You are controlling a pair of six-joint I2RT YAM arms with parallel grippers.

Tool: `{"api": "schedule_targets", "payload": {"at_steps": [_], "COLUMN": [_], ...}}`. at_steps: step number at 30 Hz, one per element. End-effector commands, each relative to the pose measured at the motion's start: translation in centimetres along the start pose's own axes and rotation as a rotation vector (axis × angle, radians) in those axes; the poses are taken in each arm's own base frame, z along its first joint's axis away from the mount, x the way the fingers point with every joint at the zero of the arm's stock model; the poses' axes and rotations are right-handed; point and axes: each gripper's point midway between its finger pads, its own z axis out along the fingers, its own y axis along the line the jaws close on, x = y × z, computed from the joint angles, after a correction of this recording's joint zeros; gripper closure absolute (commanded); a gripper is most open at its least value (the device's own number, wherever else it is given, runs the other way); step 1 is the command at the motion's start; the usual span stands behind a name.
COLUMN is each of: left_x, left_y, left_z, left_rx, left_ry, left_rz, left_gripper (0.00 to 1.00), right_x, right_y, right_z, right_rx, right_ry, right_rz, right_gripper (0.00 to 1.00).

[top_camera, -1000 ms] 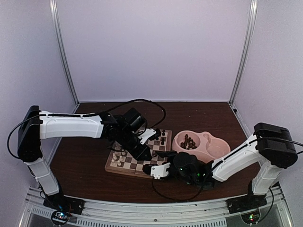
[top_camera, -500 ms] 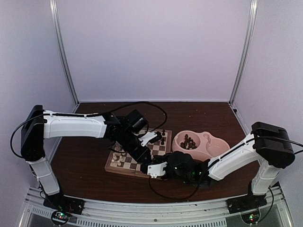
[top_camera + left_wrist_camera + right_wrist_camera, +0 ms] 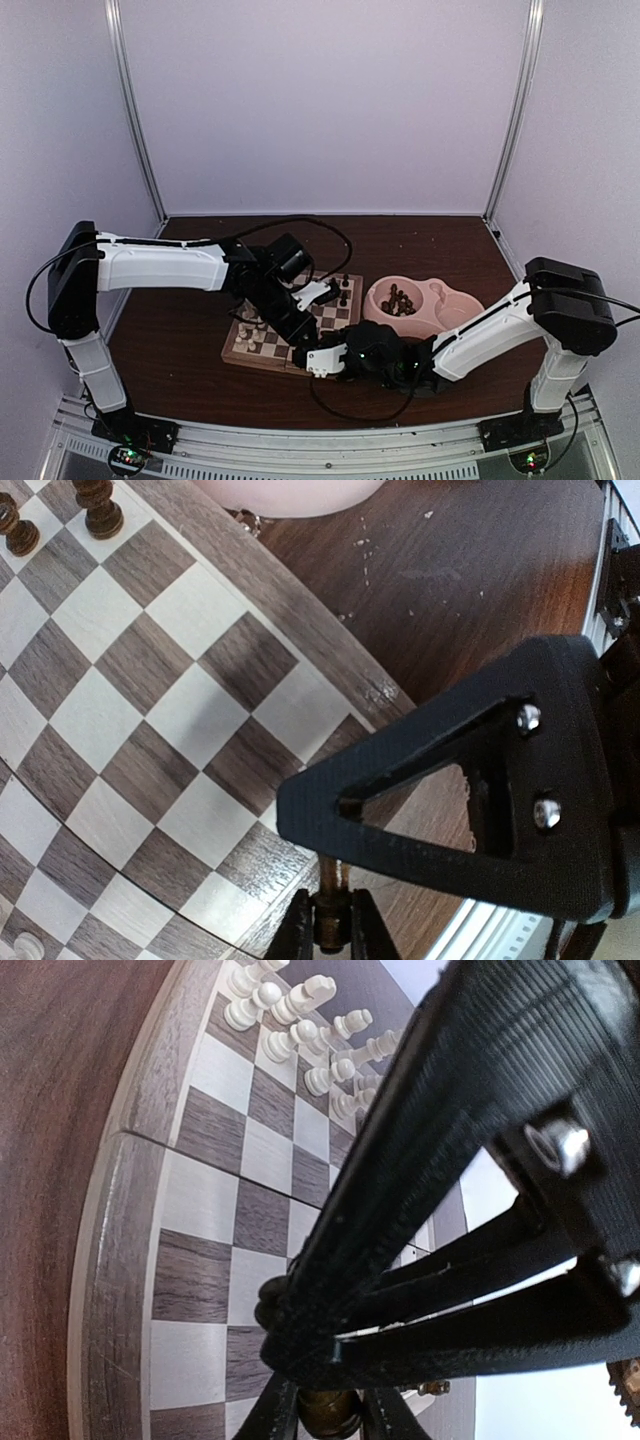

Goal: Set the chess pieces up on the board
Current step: Pass from the left arm to the right, then place the queen on the chessboard.

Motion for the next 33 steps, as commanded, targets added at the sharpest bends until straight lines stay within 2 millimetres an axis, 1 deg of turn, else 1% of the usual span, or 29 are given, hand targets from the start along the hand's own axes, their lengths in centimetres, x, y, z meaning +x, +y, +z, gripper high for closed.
{"api": "schedule_targets", "payload": {"at_steps": [1,4,8,10,11,13,14,19,21,22,24,26,29,30,33], "left_x": [-2.2,-2.1,-2.1,-2.1,-2.1,-2.1,-2.1,-2.3,-2.7,-3.0,-3.4,-3.6,-3.8,-3.5,-3.6], "left_y": [-1.5,-1.7,-1.8,-1.8,-1.8,-1.7,-1.7,-1.0,-0.6,-0.4,-0.1,0.3,1.0,1.3,2.1], "left_z": [-0.5,-0.3,-0.2,-0.2,-0.2,-0.2,-0.2,-0.6,-1.6,-2.2,-3.5,-5.1,-7.4,-7.9,-9.7], "left_rx": [0.073,0.085,0.097,0.097,0.096,0.091,0.088,0.044,0.012,0.002,-0.004,-0.010,-0.021,-0.025,-0.045], "left_ry": [-0.055,-0.049,-0.044,-0.043,-0.043,-0.041,-0.042,-0.066,-0.111,-0.146,-0.221,-0.297,-0.403,-0.429,-0.516], "left_rz": [0.028,0.027,0.025,0.024,0.024,0.023,0.023,0.024,0.023,0.024,0.012,-0.001,-0.020,-0.028,-0.048], "left_gripper": [0.89,0.89,0.89,0.89,0.89,0.88,0.86,0.78,0.72,0.67,0.57,0.51,0.46,0.45,0.43], "right_x": [0.7,0.8,1.0,0.9,0.9,0.9,0.9,0.5,0.3,0.3,0.1,0.0,-0.2,-0.3,-0.8], "right_y": [1.1,1.2,1.2,1.2,1.1,1.1,1.0,0.8,0.7,0.7,0.6,0.5,0.3,0.1,-0.4], "right_z": [0.7,0.9,0.9,0.9,0.9,0.8,0.8,0.5,0.3,0.2,0.0,-0.1,-0.1,-0.2,-0.6], "right_rx": [-0.030,-0.034,-0.030,-0.028,-0.027,-0.027,-0.025,-0.027,-0.025,-0.025,-0.027,-0.042,-0.068,-0.077,-0.113], "right_ry": [0.042,0.051,0.059,0.058,0.058,0.057,0.057,0.034,0.020,0.013,-0.007,-0.028,-0.067,-0.085,-0.153], "right_rz": [-0.012,-0.019,-0.024,-0.022,-0.022,-0.021,-0.017,0.011,0.038,0.049,0.082,0.126,0.217,0.257,0.368], "right_gripper": [0.79,0.79,0.75,0.75,0.76,0.83,0.85,0.90,0.90,0.90,0.91,0.92,0.91,0.92,0.91]}}
